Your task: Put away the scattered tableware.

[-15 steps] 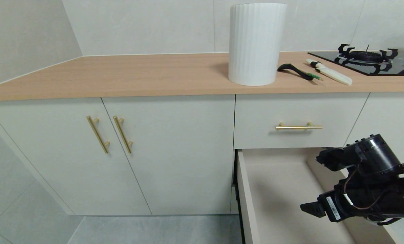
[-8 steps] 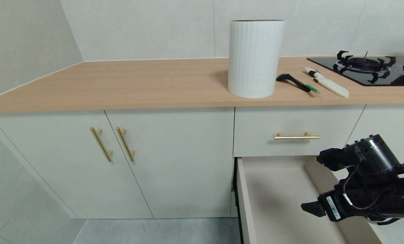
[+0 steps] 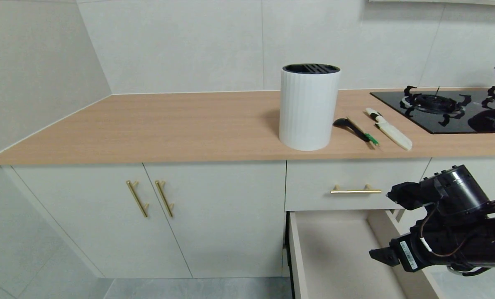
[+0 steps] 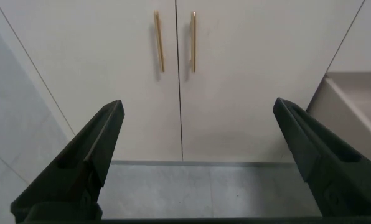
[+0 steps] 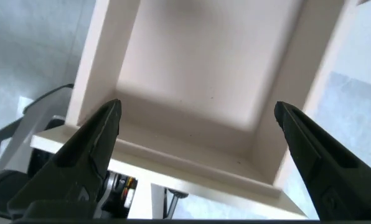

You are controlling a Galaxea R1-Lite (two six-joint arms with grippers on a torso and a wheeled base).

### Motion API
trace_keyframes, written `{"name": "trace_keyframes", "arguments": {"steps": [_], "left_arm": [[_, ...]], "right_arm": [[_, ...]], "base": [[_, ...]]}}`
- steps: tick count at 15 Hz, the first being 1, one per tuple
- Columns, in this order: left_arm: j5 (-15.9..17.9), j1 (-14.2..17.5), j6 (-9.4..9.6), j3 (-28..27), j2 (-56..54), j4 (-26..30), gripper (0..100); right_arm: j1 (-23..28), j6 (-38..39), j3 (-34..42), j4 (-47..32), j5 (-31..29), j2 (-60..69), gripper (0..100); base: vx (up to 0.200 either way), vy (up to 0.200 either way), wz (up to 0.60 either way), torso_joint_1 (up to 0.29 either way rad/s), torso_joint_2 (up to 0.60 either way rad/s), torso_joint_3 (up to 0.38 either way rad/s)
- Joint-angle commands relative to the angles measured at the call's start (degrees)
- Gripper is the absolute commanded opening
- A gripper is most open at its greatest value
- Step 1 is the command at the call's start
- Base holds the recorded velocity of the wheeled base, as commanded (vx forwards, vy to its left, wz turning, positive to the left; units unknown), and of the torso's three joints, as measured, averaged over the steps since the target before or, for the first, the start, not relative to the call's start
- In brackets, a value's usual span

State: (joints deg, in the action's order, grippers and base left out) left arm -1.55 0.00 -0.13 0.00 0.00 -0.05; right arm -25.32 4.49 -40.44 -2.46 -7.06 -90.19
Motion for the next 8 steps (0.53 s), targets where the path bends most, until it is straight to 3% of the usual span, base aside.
{"name": "trace_keyframes", "arguments": {"steps": [1,8], "left_arm": [[0.0,0.0,-0.04,0.0,0.1,0.0,100],[0.0,0.0,-0.04,0.0,0.1,0.0,100]], "right_arm": [[0.0,0.0,0.0,0.0,0.0,-0.1,100],[-0.1,-0.1,0.0,0.0,0.1,0.6,100]], "base": [[0.0,0.0,0.0,0.193,-0.48,-0.286],[0.0,0.0,0.0,0.202,-0.47,-0.273]]}}
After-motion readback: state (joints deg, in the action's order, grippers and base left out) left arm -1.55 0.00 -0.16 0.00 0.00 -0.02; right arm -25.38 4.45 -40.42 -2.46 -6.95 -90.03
